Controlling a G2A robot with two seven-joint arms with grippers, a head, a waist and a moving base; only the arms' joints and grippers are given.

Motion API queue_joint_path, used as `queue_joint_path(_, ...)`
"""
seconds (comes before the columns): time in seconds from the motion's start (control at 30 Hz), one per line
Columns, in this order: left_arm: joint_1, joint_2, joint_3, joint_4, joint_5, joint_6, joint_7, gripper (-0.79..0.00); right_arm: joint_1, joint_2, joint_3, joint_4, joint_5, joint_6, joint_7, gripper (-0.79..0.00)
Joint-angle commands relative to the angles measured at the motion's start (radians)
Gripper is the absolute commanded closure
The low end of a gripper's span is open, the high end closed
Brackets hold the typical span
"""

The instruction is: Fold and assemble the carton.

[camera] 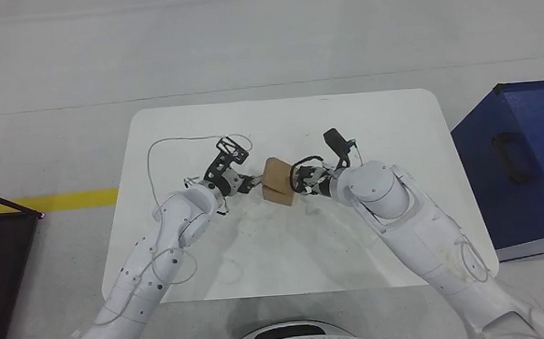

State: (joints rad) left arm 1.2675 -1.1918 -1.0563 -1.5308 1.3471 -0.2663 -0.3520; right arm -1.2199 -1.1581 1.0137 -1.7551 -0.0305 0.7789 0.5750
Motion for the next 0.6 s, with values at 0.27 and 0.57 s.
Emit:
queue_joint_path(0.27, 0.018, 0.005, -0.064, -0.002, -0.061, 0.016, 0.015, -0.785, -0.004, 0.002, 0.001, 0.001, -0.011, 0.014, -0.004, -0.326)
queue_joint_path(0.57, 0.025, 0.001, -0.060, -0.028, -0.092, -0.008, 0.022, -0.785, -0.005, 0.003, 0.003, -0.001, -0.006, 0.008, -0.001, -0.302)
